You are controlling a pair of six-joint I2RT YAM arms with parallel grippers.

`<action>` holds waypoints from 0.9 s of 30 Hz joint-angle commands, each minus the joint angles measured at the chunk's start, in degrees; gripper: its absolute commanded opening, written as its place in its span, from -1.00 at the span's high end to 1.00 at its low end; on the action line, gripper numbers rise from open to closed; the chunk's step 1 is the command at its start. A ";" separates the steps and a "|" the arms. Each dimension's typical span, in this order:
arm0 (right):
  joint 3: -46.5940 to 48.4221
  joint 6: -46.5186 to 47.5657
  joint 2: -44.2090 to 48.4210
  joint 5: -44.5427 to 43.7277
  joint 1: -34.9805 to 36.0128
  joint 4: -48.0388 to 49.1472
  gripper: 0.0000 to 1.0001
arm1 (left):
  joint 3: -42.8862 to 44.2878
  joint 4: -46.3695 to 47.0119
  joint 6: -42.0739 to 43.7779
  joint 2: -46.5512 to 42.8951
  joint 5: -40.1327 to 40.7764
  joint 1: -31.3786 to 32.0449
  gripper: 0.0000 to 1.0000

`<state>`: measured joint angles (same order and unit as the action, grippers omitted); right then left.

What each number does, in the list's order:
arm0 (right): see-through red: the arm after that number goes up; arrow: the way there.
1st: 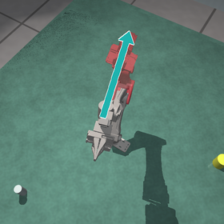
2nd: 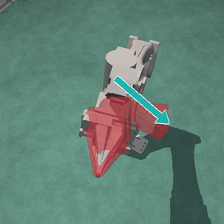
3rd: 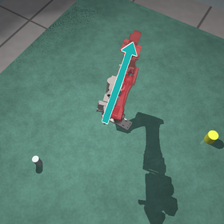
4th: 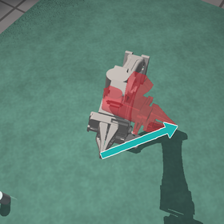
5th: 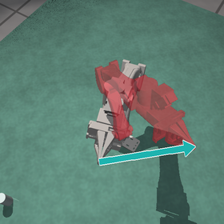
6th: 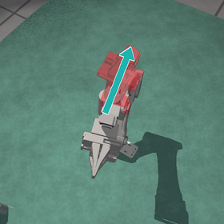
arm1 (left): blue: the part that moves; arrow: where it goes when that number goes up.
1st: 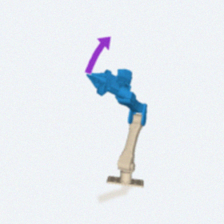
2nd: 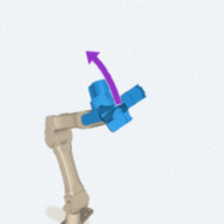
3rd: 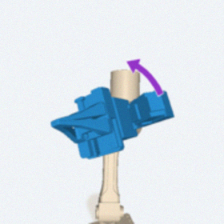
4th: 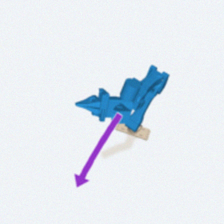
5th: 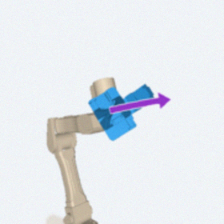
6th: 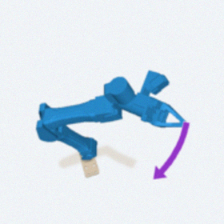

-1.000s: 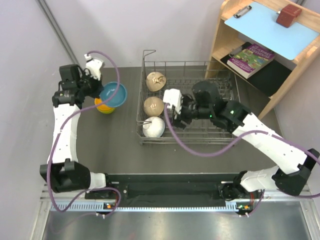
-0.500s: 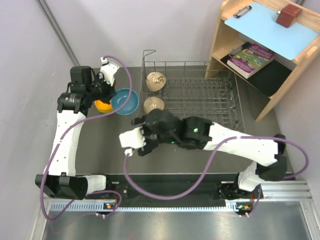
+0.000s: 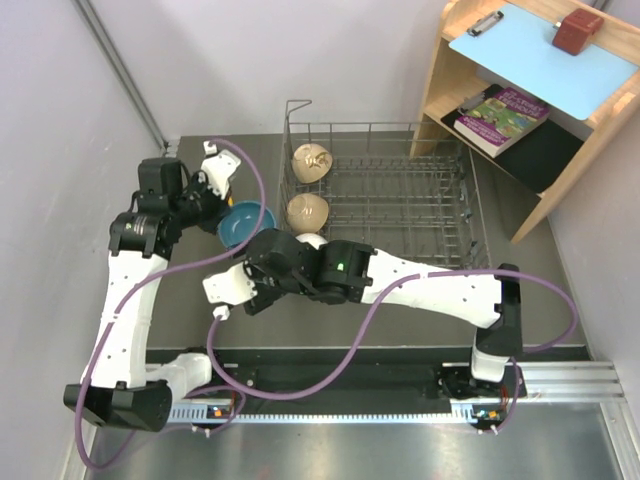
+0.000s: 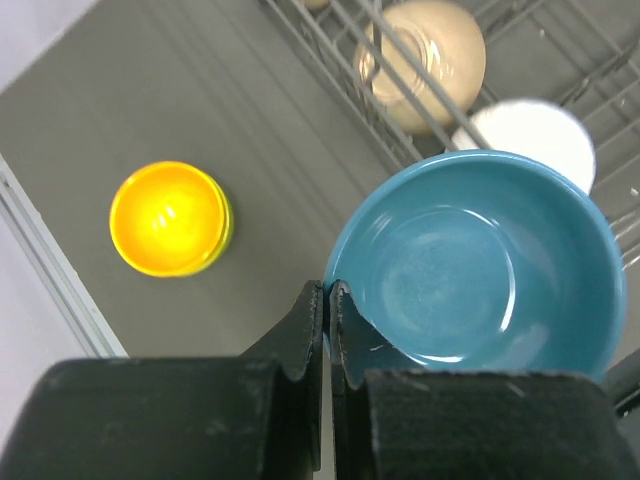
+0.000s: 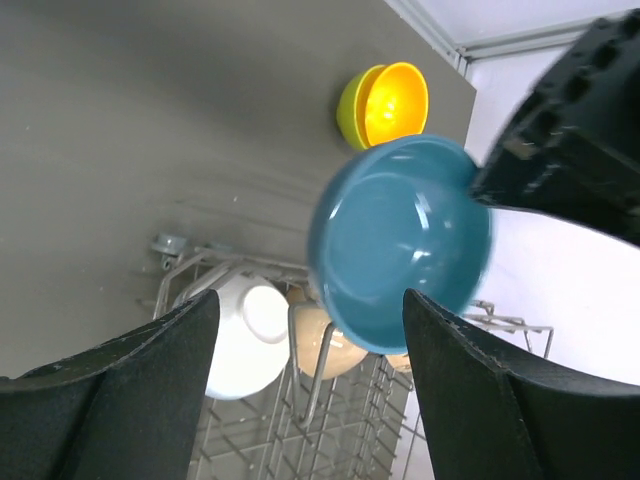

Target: Load the bowls into the dish rack

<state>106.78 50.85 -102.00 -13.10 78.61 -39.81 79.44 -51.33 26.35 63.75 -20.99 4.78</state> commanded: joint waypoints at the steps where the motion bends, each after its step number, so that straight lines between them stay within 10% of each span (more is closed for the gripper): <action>1: 3.34 0.57 -1.45 -1.05 1.11 2.02 -0.46 | -2.26 0.27 1.34 -2.92 -0.01 0.23 1.00; 13: 3.52 -0.05 -4.70 1.41 1.11 2.11 -0.38 | -3.06 -0.70 1.34 -4.86 -1.24 0.23 1.00; 22: 3.70 -0.31 -6.28 0.01 1.02 4.13 0.10 | -3.76 -1.32 1.25 -6.26 -2.56 0.23 1.00; 27: 3.87 -0.05 -7.25 -0.78 1.20 4.39 0.85 | -4.55 -1.75 1.42 -6.88 -2.82 0.23 1.00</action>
<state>107.77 51.27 -108.44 -13.19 78.91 -37.63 75.40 -53.74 27.20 58.78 -21.04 4.78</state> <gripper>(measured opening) 0.193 0.023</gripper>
